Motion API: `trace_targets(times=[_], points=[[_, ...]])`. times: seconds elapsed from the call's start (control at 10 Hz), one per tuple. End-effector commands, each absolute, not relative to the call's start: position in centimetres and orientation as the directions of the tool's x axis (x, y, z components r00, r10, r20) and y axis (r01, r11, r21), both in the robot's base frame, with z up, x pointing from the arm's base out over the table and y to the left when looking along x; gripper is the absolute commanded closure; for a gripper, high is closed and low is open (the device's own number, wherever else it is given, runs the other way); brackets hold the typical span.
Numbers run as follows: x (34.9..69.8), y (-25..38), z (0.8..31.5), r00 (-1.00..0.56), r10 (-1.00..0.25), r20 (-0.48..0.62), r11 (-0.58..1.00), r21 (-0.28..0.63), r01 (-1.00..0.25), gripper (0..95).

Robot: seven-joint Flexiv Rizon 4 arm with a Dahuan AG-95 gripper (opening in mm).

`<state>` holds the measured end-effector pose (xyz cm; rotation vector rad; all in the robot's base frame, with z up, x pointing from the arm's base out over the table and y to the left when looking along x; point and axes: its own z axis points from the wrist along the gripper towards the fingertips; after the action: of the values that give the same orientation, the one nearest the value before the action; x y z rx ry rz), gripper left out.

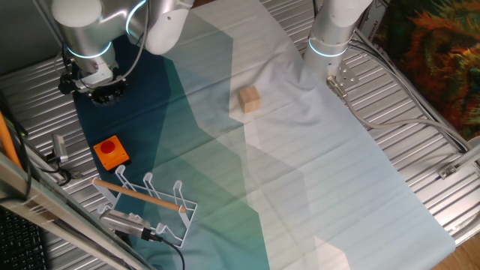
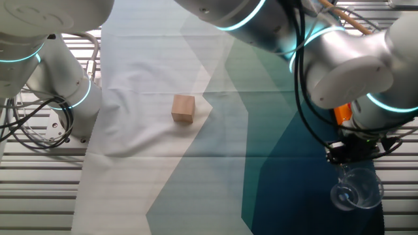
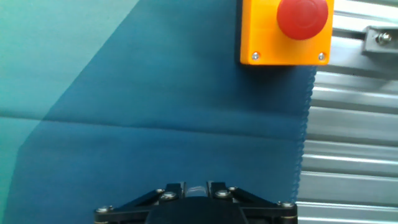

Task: Put the cup on the cup rack

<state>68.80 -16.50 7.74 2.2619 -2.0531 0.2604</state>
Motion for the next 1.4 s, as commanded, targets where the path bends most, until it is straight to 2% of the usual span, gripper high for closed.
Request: trace_targets(times=[0.1,0.7,1.4], points=[[68.7,-16.1,8.4,0.072,-0.984,0.166,-0.083,-0.063,-0.995,95.0],[68.1,-13.0,9.6,0.002,-0.99,0.138,-0.013,-0.08,-0.997,95.0],[66.9,-8.8,10.3,-0.015,-0.998,0.054,0.01,-0.088,-0.996,95.0]])
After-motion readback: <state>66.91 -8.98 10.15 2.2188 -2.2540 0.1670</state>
